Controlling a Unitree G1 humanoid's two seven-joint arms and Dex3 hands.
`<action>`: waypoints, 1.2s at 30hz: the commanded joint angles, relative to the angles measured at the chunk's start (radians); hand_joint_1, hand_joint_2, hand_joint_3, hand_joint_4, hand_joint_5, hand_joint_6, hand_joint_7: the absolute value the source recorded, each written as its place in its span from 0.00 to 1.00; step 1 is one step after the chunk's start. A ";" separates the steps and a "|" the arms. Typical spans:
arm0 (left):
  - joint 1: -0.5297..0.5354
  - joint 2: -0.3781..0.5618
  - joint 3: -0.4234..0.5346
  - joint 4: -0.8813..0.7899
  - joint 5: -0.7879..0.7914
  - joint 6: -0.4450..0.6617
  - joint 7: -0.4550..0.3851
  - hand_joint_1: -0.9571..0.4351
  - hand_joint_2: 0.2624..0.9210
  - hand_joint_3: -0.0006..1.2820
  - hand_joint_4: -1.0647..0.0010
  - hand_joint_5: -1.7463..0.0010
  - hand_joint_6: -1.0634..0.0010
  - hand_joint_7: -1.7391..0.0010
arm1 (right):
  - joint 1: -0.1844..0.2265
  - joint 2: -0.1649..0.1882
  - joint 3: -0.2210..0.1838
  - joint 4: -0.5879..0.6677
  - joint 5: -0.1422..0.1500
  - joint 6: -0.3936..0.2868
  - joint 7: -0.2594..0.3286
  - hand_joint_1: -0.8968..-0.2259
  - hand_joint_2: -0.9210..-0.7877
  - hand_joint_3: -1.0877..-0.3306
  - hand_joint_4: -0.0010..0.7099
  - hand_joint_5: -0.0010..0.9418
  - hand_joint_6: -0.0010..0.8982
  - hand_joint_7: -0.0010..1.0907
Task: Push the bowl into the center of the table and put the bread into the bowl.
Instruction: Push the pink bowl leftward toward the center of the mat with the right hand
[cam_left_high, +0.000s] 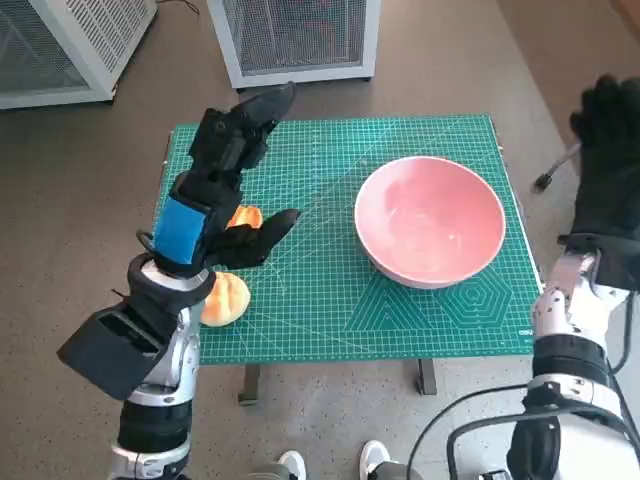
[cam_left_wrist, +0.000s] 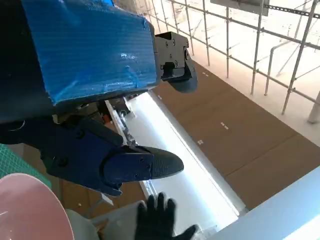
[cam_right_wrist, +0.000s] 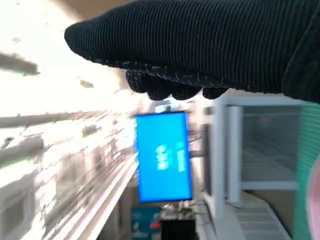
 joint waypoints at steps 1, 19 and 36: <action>0.000 -0.004 0.000 -0.004 -0.008 -0.014 0.003 0.37 1.00 0.31 0.86 0.90 1.00 0.59 | -0.006 -0.015 -0.008 0.091 -0.014 0.058 -0.054 0.86 0.00 0.60 0.68 0.00 0.20 0.66; 0.013 0.001 0.010 -0.001 -0.014 -0.025 0.001 0.37 1.00 0.31 0.87 0.88 1.00 0.59 | 0.026 -0.008 0.010 0.199 -0.085 0.206 -0.160 0.91 0.00 0.67 0.72 0.01 0.38 0.53; 0.020 0.001 0.011 0.001 -0.005 -0.029 0.006 0.37 1.00 0.31 0.88 0.88 1.00 0.59 | 0.027 0.076 0.004 0.207 -0.092 0.293 -0.173 0.92 0.00 0.67 0.71 0.01 0.39 0.44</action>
